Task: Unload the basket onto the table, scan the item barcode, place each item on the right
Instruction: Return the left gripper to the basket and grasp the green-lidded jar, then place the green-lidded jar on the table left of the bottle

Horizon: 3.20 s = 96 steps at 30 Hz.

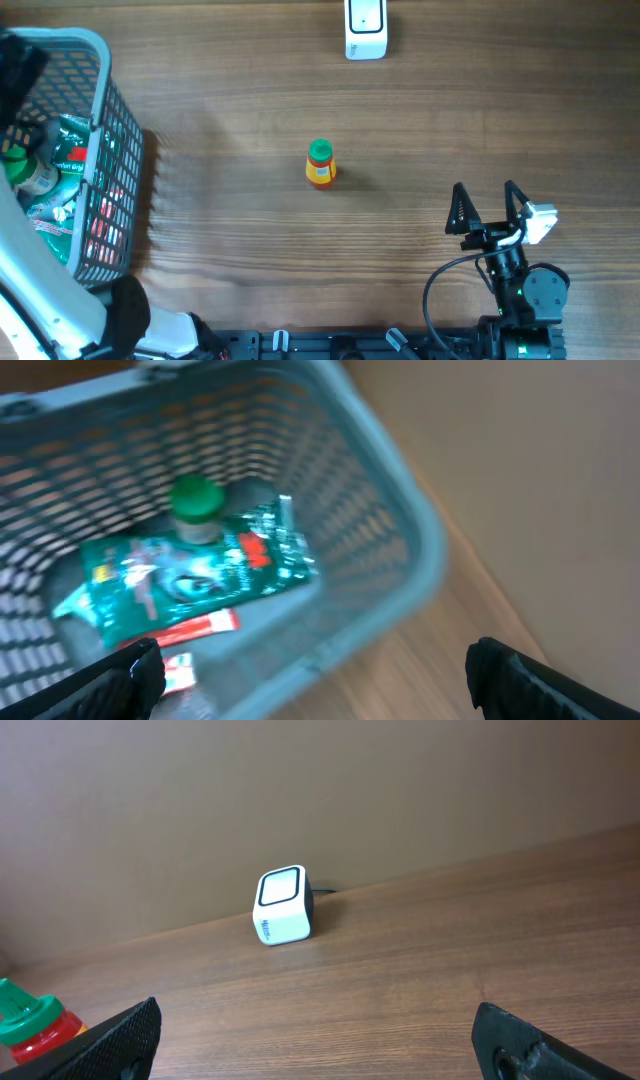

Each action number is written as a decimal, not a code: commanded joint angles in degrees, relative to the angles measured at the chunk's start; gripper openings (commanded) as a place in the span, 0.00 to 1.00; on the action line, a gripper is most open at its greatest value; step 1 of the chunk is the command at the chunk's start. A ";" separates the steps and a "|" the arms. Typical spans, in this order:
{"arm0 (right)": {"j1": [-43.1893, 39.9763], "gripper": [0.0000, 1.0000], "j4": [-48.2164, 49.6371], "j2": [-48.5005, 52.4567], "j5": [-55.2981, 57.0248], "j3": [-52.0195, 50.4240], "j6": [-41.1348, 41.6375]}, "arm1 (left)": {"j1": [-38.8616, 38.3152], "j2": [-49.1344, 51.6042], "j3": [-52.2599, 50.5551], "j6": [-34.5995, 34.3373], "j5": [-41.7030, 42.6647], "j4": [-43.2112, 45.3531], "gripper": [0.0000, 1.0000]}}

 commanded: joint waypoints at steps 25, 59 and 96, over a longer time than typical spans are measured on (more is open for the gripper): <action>0.44 1.00 0.15 -0.35 -0.85 -0.07 -0.17 | 14.05 8.55 -61.07 0.28 -11.54 55.25 1.00; 0.44 1.00 0.15 -0.35 -0.85 -0.07 -0.20 | 12.98 -1.70 -60.89 0.28 -8.28 59.34 0.68; 0.44 1.00 0.15 -0.35 -0.85 -0.07 -0.17 | -48.92 0.04 -85.00 -19.39 -11.41 68.52 0.67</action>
